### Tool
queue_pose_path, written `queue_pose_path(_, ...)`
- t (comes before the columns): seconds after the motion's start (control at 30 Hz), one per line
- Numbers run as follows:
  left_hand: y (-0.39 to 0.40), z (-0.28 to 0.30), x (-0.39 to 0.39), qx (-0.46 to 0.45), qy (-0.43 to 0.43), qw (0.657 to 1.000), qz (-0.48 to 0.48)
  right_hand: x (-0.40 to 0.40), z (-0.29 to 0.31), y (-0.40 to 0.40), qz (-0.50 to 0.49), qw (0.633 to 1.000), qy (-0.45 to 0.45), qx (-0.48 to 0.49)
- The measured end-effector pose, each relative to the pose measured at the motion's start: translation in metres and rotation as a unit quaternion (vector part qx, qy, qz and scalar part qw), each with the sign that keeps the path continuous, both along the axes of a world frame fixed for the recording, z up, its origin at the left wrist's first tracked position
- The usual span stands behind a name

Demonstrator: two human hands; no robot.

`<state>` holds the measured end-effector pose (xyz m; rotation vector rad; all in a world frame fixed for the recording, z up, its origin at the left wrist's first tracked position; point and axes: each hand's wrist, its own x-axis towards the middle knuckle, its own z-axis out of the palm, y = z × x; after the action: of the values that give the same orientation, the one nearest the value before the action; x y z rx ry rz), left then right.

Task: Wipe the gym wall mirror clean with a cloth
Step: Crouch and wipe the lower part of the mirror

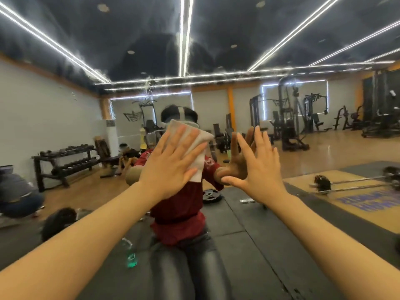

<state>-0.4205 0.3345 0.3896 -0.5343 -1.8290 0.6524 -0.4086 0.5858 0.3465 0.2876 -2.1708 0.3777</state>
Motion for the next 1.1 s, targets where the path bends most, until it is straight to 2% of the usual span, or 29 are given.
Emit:
queue_pose_path(0.1, -0.027, 0.011, 0.007, 0.004, 0.005, 1.000, 0.010, -0.006, -0.002, -0.012, -0.007, 1.000, 0.008, -0.001)
queue_pose_path(0.23, -0.007, -0.003, 0.002, 0.064, 0.013, 0.998, 0.004, -0.015, -0.006, -0.014, -0.007, 0.999, 0.029, -0.010)
queue_pose_path(0.33, 0.008, -0.022, -0.001, 0.012, -0.007, 1.000, -0.008, -0.018, -0.008, -0.013, -0.010, 0.999, 0.041, -0.005)
queue_pose_path(0.43, -0.003, -0.007, 0.004, -0.049, -0.014, 0.999, 0.000, -0.018, -0.008, -0.012, -0.012, 0.999, 0.048, -0.007)
queue_pose_path(0.47, -0.004, 0.007, 0.005, -0.035, -0.011, 0.999, 0.006, -0.018, -0.008, -0.012, -0.013, 0.999, 0.049, -0.008)
queue_pose_path(0.6, 0.023, 0.076, -0.003, 0.134, 0.005, 0.991, 0.001, -0.019, -0.009, -0.014, -0.018, 0.998, 0.061, -0.012)
queue_pose_path(0.67, 0.039, 0.087, -0.007, 0.163, 0.004, 0.987, -0.001, -0.019, -0.009, -0.013, -0.023, 0.998, 0.065, -0.009)
queue_pose_path(0.73, 0.038, 0.078, -0.008, 0.151, 0.010, 0.988, -0.004, -0.020, -0.010, -0.013, -0.029, 0.997, 0.068, -0.003)
queue_pose_path(0.9, -0.012, 0.047, 0.001, 0.026, 0.011, 0.999, 0.015, -0.023, -0.012, -0.013, -0.032, 0.997, 0.076, -0.002)
queue_pose_path(0.97, -0.012, 0.046, 0.003, 0.040, 0.012, 0.999, 0.022, -0.024, -0.011, -0.013, -0.032, 0.997, 0.077, 0.000)
queue_pose_path(1.1, 0.035, 0.062, -0.009, 0.074, 0.008, 0.997, 0.009, -0.026, -0.013, -0.013, -0.039, 0.996, 0.082, 0.003)
